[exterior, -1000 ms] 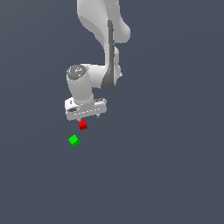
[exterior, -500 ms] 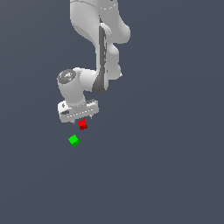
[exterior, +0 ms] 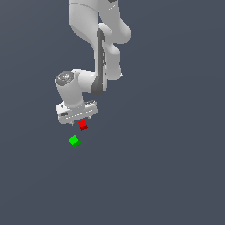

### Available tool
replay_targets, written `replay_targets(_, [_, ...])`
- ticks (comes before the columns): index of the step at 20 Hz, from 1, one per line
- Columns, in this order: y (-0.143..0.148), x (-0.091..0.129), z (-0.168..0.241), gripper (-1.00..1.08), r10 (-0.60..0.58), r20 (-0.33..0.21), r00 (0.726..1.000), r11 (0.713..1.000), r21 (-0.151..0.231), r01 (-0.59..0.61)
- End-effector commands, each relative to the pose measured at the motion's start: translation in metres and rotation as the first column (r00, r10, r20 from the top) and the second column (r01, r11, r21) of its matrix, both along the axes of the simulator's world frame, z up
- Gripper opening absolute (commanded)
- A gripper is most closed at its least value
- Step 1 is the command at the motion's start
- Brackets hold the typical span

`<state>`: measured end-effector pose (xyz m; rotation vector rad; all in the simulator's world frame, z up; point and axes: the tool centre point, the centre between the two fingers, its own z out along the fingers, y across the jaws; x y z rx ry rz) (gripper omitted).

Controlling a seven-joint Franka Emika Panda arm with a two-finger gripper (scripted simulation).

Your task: Stack the red cube on top of the green cube.

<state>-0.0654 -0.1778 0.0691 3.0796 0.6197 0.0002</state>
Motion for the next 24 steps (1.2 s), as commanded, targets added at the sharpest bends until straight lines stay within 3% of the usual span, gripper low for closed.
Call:
replay_targets(1, [0.000, 0.000, -0.004, 1.00, 0.000, -0.001, 1.000, 1.000, 0.000, 0.000])
replay_targets(15, [0.000, 0.000, -0.049, 1.00, 0.003, 0.000, 1.000, 1.000, 0.000, -0.003])
replay_targets(16, [0.000, 0.000, -0.049, -1.00, 0.003, 0.000, 1.000, 1.000, 0.000, -0.003])
replay_targets(24, [0.000, 0.000, -0.049, -1.00, 0.003, 0.000, 1.000, 1.000, 0.000, -0.003])
